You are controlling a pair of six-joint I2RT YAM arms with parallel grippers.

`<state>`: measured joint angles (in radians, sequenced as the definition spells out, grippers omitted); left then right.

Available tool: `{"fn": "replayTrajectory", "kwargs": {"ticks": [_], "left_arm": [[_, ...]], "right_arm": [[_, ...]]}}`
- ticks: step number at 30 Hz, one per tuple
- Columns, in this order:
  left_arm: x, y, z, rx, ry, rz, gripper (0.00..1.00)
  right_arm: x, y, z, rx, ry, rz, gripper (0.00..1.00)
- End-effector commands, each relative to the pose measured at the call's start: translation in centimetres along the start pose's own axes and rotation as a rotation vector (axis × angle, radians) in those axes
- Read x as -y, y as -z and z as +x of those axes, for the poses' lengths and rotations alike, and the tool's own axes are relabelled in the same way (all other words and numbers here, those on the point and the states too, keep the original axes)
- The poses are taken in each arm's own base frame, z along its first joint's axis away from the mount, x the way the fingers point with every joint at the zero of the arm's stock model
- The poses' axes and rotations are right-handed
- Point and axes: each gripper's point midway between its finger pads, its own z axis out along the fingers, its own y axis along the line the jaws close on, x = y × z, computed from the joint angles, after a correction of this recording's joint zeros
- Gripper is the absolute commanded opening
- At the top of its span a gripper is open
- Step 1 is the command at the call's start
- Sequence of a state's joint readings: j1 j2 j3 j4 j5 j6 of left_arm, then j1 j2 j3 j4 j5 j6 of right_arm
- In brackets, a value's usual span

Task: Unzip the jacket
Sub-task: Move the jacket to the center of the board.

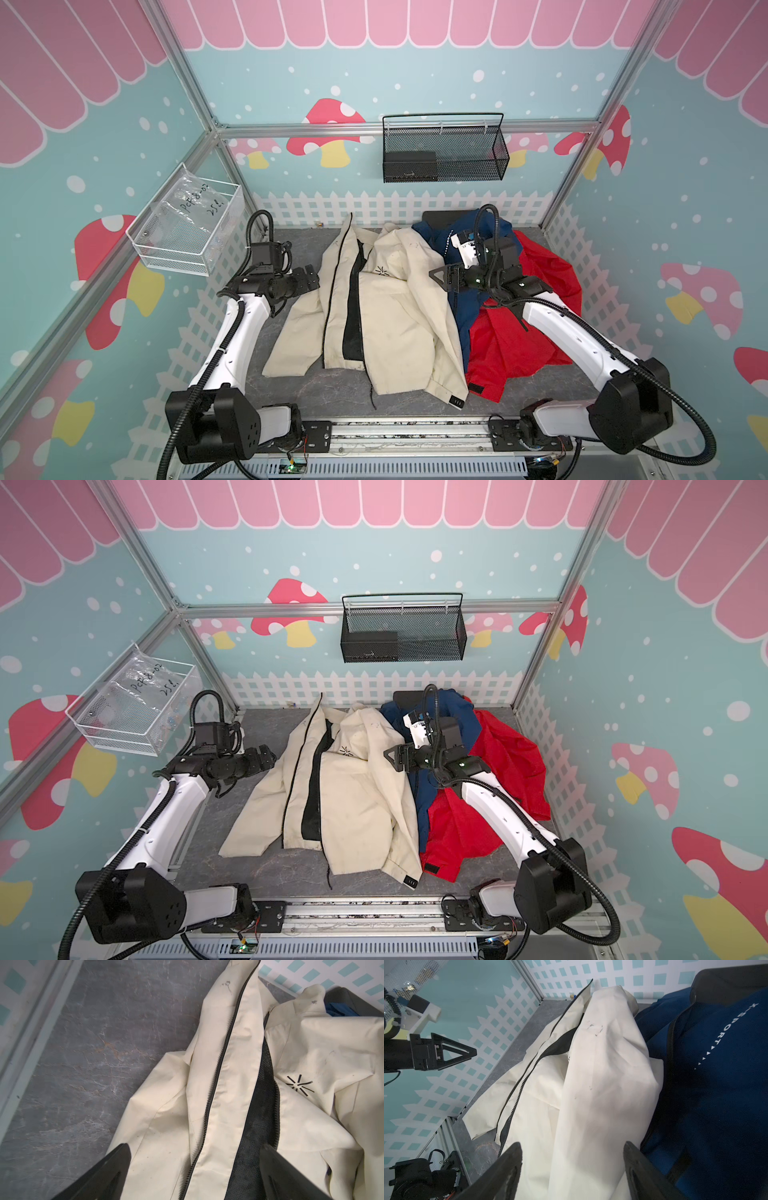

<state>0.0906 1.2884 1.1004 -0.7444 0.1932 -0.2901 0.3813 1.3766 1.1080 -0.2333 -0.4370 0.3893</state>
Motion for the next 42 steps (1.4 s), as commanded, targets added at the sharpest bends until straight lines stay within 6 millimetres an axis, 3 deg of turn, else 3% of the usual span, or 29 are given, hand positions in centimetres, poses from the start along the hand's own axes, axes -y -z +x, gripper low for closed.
{"fn": "replayTrajectory", "kwargs": {"ticks": [1,6,14,20,27,36,42], "left_arm": [[1.2,-0.3,0.2,0.001,0.06,0.106,0.99],[-0.2,-1.9,1.1,-0.044,0.136,0.125,0.99],[-2.2,-4.2,1.0,-0.067,0.216,0.154,0.98],[-1.5,-5.7,0.0,-0.093,0.23,0.224,0.96],[-0.5,-7.0,-1.6,-0.097,0.25,0.289,0.83],[-0.2,-9.8,-0.6,-0.166,0.269,0.271,0.78],[1.4,-11.2,0.6,-0.22,0.232,0.288,0.65]], "right_arm": [[0.0,-0.3,-1.0,-0.002,0.006,0.004,0.78],[0.2,-1.8,-1.1,-0.038,-0.014,-0.017,0.77],[0.8,-2.7,-0.5,-0.059,-0.021,-0.011,0.77],[1.2,-2.9,0.1,-0.069,-0.04,0.001,0.76],[1.1,-2.4,-0.3,-0.043,-0.038,0.007,0.74],[0.9,-3.0,-0.1,-0.053,-0.049,-0.015,0.74],[1.6,-3.5,0.8,-0.08,-0.05,0.001,0.72]]}}
